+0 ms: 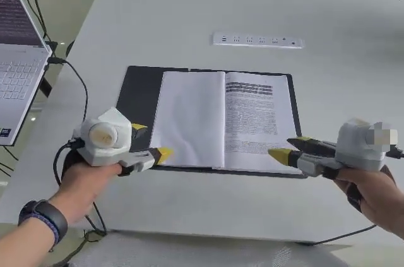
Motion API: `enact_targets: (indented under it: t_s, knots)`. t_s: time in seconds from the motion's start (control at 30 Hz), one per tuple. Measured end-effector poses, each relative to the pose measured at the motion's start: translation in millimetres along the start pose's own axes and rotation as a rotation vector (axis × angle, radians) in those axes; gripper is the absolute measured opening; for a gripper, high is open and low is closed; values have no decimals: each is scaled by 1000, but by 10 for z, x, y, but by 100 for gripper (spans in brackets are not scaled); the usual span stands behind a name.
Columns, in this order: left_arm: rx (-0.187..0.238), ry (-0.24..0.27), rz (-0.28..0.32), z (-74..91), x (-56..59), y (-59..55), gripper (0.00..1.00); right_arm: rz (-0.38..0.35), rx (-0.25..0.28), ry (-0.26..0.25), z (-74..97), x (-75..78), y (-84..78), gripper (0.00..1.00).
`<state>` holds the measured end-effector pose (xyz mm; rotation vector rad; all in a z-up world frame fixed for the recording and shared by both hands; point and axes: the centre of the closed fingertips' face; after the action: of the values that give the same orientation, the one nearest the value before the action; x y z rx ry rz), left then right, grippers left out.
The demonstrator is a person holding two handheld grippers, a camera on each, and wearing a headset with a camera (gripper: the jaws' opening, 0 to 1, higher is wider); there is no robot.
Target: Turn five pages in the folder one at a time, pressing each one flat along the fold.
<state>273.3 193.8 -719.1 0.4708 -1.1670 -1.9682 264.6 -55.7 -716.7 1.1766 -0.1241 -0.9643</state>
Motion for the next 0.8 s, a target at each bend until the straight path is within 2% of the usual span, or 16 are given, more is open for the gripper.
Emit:
enact_targets:
  t_s: [0.2,0.3,0.47,0.8]
  knots:
    - [27,15,6,201,0,94,56,26,57,-49,275,45,141,51]
    - [31,21,13,280,-5,116,60,37,67,-65,371,48,165,55]
    - [61,50,57,465,-39,182,64,63,66,-89,543,38,138,64]
    - [91,72,89,683,24,208,74,70,86,-131,709,-41,73,70]
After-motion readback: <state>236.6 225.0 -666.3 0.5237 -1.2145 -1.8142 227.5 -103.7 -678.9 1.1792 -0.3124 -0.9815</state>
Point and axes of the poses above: the centre of the closed fingertips' face, and the gripper's own axes: z roughly backward along the fingers, x roughly to its right, y roughly out of its top, and after that the axes turned 6 degrees about x, right-handed
